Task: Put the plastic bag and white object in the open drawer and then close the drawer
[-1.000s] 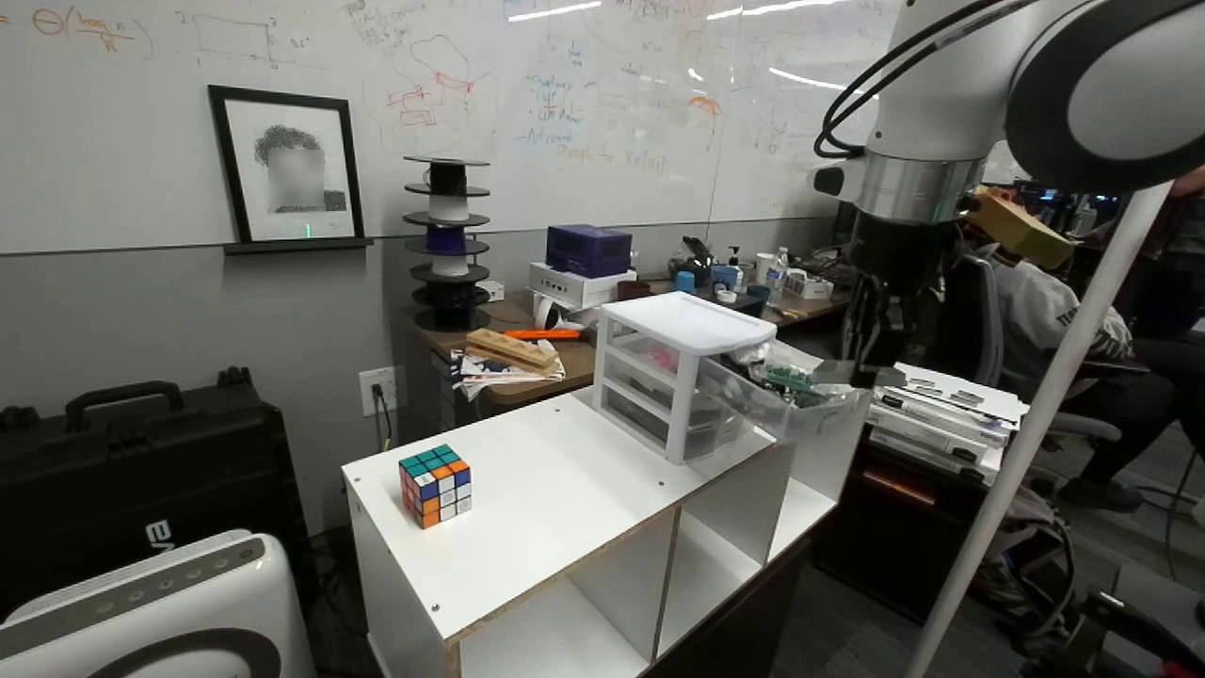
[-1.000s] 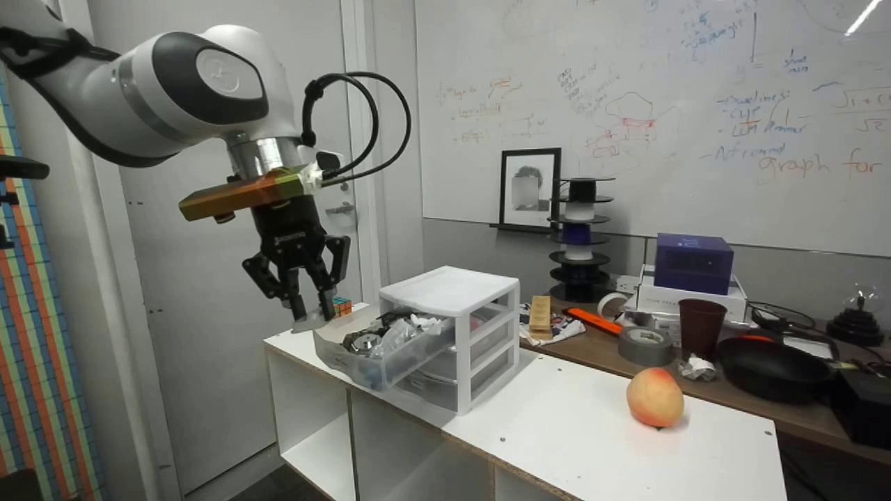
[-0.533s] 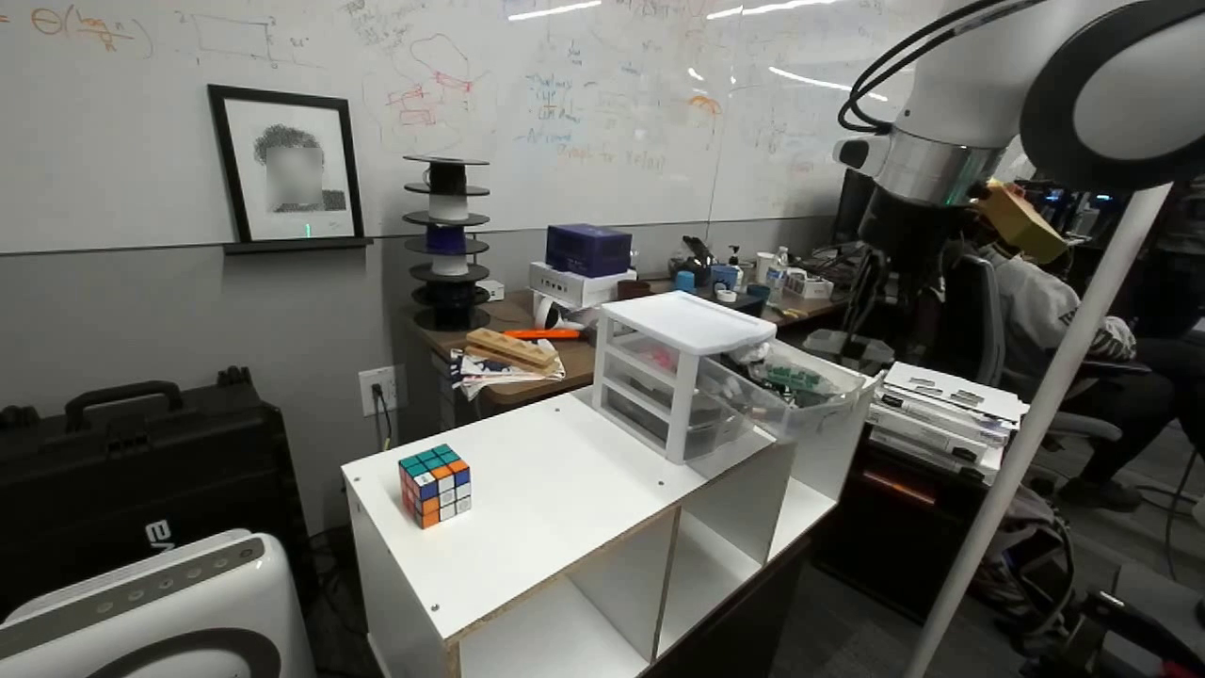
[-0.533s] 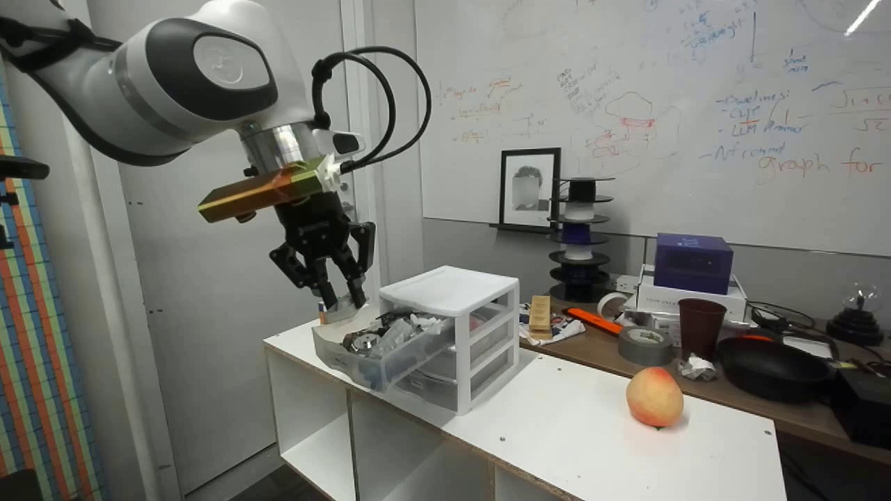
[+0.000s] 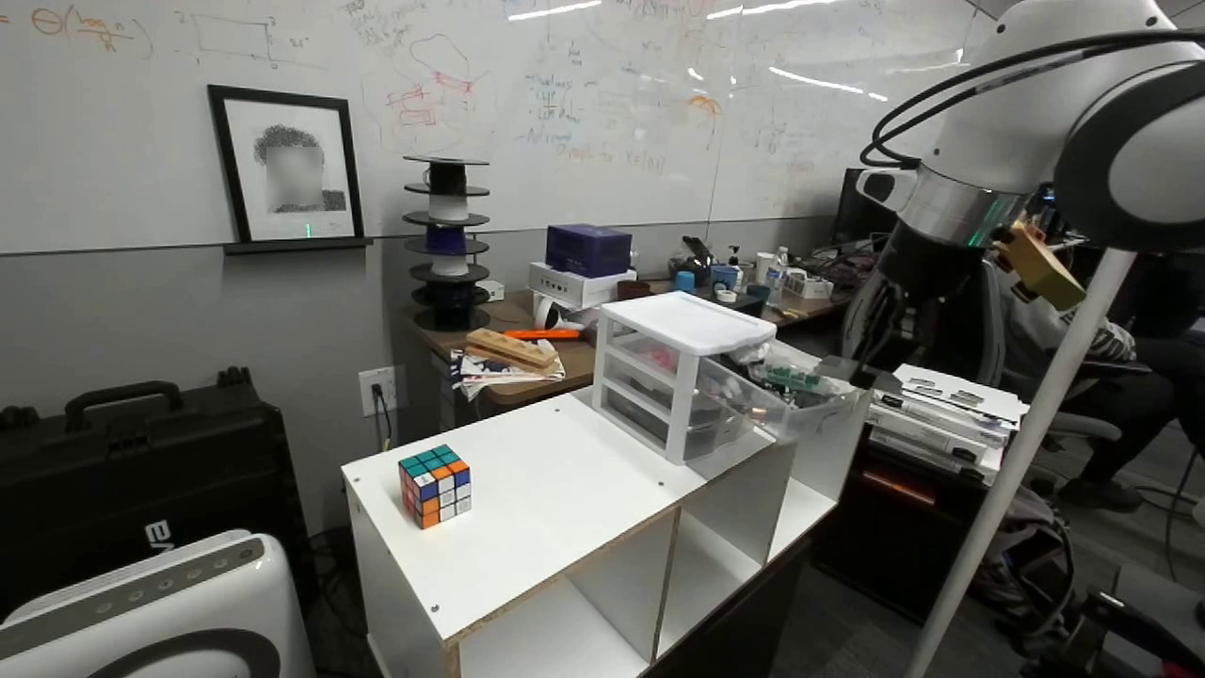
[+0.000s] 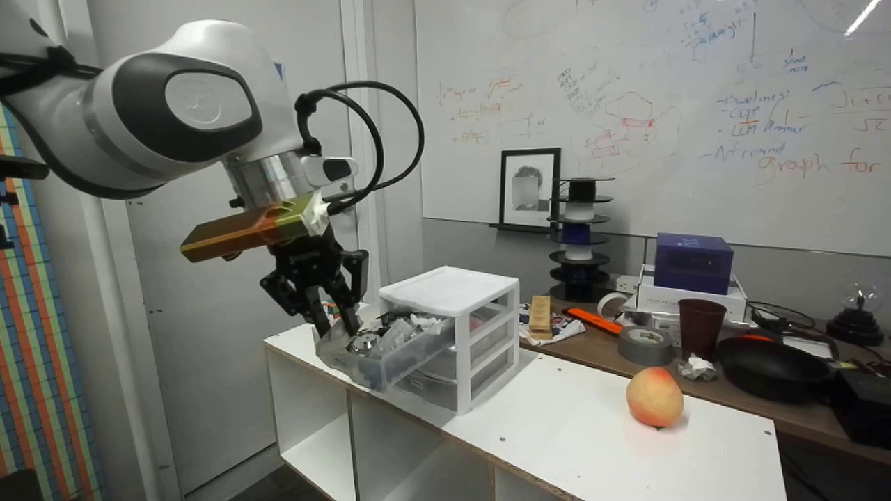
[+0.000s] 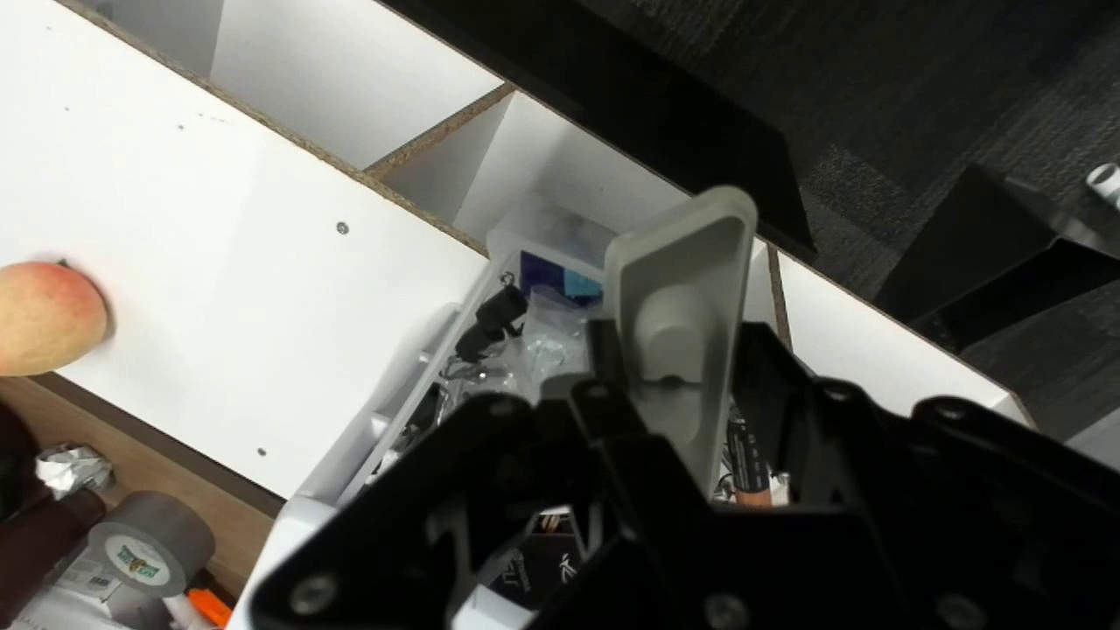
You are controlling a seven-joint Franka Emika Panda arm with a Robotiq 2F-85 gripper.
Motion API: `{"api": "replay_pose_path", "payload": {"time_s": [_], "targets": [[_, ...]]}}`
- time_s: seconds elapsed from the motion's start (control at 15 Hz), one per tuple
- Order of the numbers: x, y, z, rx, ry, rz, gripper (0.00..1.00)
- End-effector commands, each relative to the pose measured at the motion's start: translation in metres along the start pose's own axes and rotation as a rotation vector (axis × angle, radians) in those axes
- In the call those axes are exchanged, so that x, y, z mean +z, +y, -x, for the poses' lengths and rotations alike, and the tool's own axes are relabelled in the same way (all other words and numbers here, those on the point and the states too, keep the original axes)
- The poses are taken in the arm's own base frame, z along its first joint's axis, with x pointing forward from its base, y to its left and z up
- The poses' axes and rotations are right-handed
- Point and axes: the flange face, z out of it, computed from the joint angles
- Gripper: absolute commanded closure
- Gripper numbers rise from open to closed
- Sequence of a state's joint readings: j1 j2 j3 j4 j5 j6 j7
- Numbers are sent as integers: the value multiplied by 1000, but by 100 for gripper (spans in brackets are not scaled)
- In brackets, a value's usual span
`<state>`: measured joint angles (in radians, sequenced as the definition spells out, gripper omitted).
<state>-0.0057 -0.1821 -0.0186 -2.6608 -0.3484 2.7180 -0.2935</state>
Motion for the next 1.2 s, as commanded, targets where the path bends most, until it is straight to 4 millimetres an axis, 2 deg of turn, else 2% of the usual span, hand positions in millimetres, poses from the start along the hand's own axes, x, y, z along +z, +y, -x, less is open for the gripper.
{"api": "replay_pose_path", "payload": {"time_s": [0.0,0.4,0.53,0.87,1.13], "targets": [[-14,-1,11,22,64,22,84],[-18,15,30,141,76,40,84],[-19,18,31,181,73,43,84],[-21,14,35,232,72,55,84],[-19,12,46,284,18,86,84]]}}
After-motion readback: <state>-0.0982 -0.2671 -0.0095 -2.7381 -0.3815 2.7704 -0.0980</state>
